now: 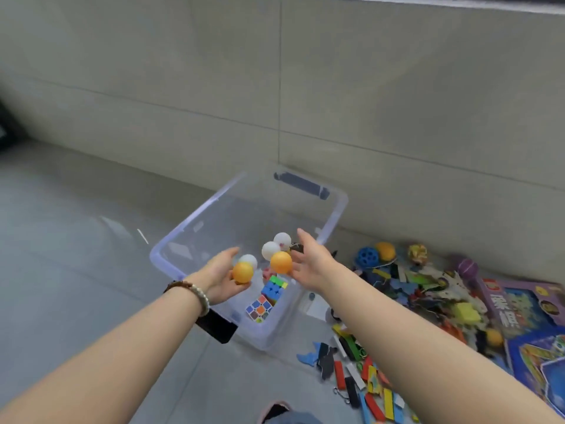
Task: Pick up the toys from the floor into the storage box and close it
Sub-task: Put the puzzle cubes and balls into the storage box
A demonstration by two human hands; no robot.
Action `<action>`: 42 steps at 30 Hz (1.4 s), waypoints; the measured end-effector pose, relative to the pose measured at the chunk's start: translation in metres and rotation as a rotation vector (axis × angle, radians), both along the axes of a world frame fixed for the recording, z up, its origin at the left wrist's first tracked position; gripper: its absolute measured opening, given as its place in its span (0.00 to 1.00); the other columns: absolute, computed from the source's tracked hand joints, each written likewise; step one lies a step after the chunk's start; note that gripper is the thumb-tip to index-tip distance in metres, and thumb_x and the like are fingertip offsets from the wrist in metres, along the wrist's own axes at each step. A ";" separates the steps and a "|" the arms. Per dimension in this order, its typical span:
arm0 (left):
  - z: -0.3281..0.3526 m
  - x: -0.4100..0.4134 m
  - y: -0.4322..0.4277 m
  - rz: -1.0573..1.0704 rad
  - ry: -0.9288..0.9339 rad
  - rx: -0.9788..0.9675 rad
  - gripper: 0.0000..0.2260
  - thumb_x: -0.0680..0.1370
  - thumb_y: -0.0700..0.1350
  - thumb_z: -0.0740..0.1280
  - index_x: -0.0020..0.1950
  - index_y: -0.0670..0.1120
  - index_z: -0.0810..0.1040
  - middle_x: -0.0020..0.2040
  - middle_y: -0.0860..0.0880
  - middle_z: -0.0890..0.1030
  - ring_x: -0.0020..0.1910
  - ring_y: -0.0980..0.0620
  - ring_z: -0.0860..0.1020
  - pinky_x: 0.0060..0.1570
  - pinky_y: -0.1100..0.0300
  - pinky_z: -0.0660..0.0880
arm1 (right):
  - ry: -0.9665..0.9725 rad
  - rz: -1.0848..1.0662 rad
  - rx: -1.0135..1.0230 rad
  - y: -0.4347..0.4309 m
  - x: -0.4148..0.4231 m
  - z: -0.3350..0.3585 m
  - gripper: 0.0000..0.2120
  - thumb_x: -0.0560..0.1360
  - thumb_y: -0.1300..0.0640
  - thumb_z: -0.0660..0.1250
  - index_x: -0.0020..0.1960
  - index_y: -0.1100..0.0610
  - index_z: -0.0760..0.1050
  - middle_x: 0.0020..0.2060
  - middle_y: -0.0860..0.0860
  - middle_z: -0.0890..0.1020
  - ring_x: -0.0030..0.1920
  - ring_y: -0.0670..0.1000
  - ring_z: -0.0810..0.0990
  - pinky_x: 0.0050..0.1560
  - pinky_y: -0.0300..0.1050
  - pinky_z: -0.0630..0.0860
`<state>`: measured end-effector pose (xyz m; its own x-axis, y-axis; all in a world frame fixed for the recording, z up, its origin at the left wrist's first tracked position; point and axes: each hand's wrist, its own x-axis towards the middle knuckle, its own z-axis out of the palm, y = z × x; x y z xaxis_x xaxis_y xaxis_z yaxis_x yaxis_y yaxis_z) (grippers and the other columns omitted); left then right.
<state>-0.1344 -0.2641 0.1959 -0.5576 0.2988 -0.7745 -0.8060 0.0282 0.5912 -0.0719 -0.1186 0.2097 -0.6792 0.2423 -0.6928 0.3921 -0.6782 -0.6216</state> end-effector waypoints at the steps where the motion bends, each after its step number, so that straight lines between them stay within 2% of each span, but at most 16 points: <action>1: -0.001 -0.004 -0.001 0.016 -0.002 -0.003 0.27 0.81 0.50 0.58 0.76 0.40 0.55 0.69 0.38 0.66 0.64 0.43 0.71 0.64 0.50 0.69 | 0.013 -0.019 -0.034 0.004 0.003 -0.001 0.24 0.80 0.48 0.57 0.73 0.57 0.60 0.70 0.58 0.66 0.68 0.60 0.69 0.58 0.51 0.72; 3: 0.004 -0.010 0.001 0.024 0.027 -0.031 0.29 0.81 0.51 0.58 0.76 0.40 0.51 0.75 0.38 0.57 0.70 0.40 0.65 0.67 0.49 0.66 | 0.045 -0.019 -0.029 0.017 0.013 -0.004 0.24 0.80 0.48 0.57 0.73 0.55 0.61 0.72 0.58 0.63 0.70 0.60 0.67 0.66 0.50 0.68; 4: 0.009 -0.011 0.003 0.000 0.059 -0.045 0.28 0.81 0.51 0.57 0.76 0.41 0.52 0.75 0.39 0.57 0.70 0.39 0.65 0.67 0.49 0.66 | 0.058 -0.016 -0.013 0.027 0.020 -0.005 0.23 0.80 0.48 0.57 0.71 0.56 0.64 0.71 0.59 0.64 0.68 0.60 0.68 0.67 0.50 0.68; 6: 0.022 -0.008 0.009 -0.085 0.132 -0.043 0.24 0.82 0.50 0.56 0.75 0.41 0.58 0.74 0.41 0.63 0.68 0.40 0.69 0.66 0.50 0.67 | 0.063 -0.003 0.040 0.050 0.038 -0.002 0.20 0.79 0.48 0.58 0.67 0.58 0.68 0.68 0.59 0.68 0.65 0.59 0.72 0.65 0.51 0.70; 9: 0.047 0.012 0.029 -0.232 0.206 0.075 0.19 0.82 0.48 0.56 0.71 0.42 0.66 0.64 0.44 0.74 0.59 0.43 0.76 0.59 0.53 0.73 | 0.036 0.063 0.182 0.091 0.072 0.012 0.19 0.79 0.49 0.59 0.65 0.58 0.70 0.64 0.57 0.73 0.59 0.57 0.76 0.61 0.50 0.73; 12: 0.064 0.042 0.065 -0.437 0.205 0.164 0.16 0.81 0.47 0.58 0.68 0.44 0.69 0.61 0.45 0.78 0.53 0.47 0.79 0.50 0.57 0.79 | -0.031 0.142 0.321 0.136 0.118 0.024 0.16 0.78 0.50 0.60 0.63 0.57 0.72 0.61 0.55 0.76 0.55 0.54 0.78 0.57 0.49 0.75; 14: 0.059 0.064 0.093 -0.618 0.205 0.165 0.16 0.81 0.48 0.59 0.68 0.46 0.70 0.62 0.46 0.78 0.53 0.48 0.80 0.51 0.57 0.79 | -0.097 0.208 0.391 0.164 0.152 0.020 0.17 0.77 0.51 0.62 0.64 0.56 0.71 0.61 0.54 0.77 0.56 0.53 0.79 0.59 0.51 0.74; 18: 0.008 0.104 0.146 -0.969 0.215 0.036 0.21 0.80 0.49 0.60 0.73 0.46 0.64 0.66 0.46 0.74 0.59 0.48 0.78 0.56 0.57 0.77 | -0.262 0.311 0.433 0.200 0.222 -0.021 0.15 0.75 0.53 0.67 0.60 0.52 0.74 0.59 0.52 0.78 0.58 0.53 0.78 0.61 0.51 0.74; 21: -0.046 0.128 0.169 -1.157 0.288 -0.108 0.21 0.79 0.48 0.63 0.71 0.46 0.66 0.64 0.46 0.75 0.54 0.50 0.77 0.57 0.57 0.76 | -0.370 0.339 0.371 0.206 0.263 -0.075 0.14 0.74 0.54 0.68 0.59 0.51 0.75 0.59 0.50 0.78 0.58 0.52 0.78 0.56 0.46 0.76; 24: -0.100 0.151 0.180 -1.331 0.323 -0.195 0.19 0.78 0.47 0.65 0.69 0.48 0.69 0.61 0.46 0.75 0.53 0.50 0.77 0.52 0.59 0.78 | -0.436 0.367 0.317 0.201 0.290 -0.132 0.17 0.73 0.51 0.70 0.60 0.51 0.74 0.59 0.50 0.78 0.56 0.50 0.78 0.52 0.43 0.77; 27: -0.141 0.169 0.190 -1.461 0.292 -0.200 0.17 0.77 0.45 0.66 0.66 0.46 0.70 0.56 0.45 0.76 0.51 0.49 0.77 0.51 0.58 0.77 | -0.438 0.441 0.291 0.192 0.306 -0.168 0.16 0.72 0.51 0.71 0.58 0.50 0.75 0.55 0.51 0.79 0.54 0.49 0.78 0.55 0.44 0.76; 29: -0.165 0.178 0.194 -1.497 0.321 -0.175 0.16 0.77 0.44 0.66 0.64 0.46 0.72 0.55 0.45 0.78 0.48 0.50 0.77 0.46 0.61 0.77 | -0.399 0.493 0.269 0.184 0.313 -0.183 0.15 0.72 0.52 0.71 0.58 0.50 0.75 0.53 0.49 0.80 0.55 0.49 0.78 0.55 0.42 0.75; 32: -0.194 0.195 0.194 -1.564 0.502 -0.168 0.14 0.76 0.44 0.68 0.61 0.49 0.75 0.55 0.49 0.78 0.52 0.51 0.79 0.46 0.66 0.77 | -0.357 0.441 0.264 0.178 0.318 -0.205 0.14 0.73 0.52 0.70 0.57 0.51 0.76 0.51 0.49 0.80 0.54 0.49 0.79 0.55 0.42 0.76; 36: -0.220 0.226 0.180 -1.670 0.641 -0.145 0.19 0.73 0.49 0.70 0.63 0.55 0.73 0.59 0.52 0.76 0.55 0.52 0.77 0.57 0.57 0.75 | -0.343 0.210 0.269 0.180 0.317 -0.219 0.07 0.74 0.53 0.69 0.52 0.51 0.76 0.52 0.52 0.81 0.52 0.50 0.80 0.57 0.45 0.75; 39: -0.228 0.251 0.179 -1.728 0.690 -0.116 0.22 0.72 0.49 0.71 0.65 0.57 0.72 0.64 0.51 0.73 0.56 0.52 0.77 0.56 0.55 0.76 | -0.311 0.103 0.221 0.182 0.324 -0.216 0.06 0.75 0.55 0.68 0.52 0.52 0.76 0.54 0.53 0.80 0.53 0.52 0.79 0.60 0.47 0.74; 42: -0.228 0.268 0.185 -1.799 0.719 -0.120 0.22 0.72 0.46 0.72 0.65 0.54 0.73 0.62 0.51 0.72 0.51 0.50 0.79 0.54 0.54 0.76 | -0.292 0.060 0.199 0.183 0.335 -0.213 0.07 0.75 0.54 0.67 0.52 0.52 0.76 0.55 0.52 0.80 0.56 0.52 0.79 0.60 0.47 0.74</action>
<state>0.1339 -0.0793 -0.0326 0.1200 0.7646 -0.6332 0.5613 0.4738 0.6785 0.2632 0.0648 -0.0029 -0.4771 0.3576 -0.8028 0.6082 -0.5250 -0.5953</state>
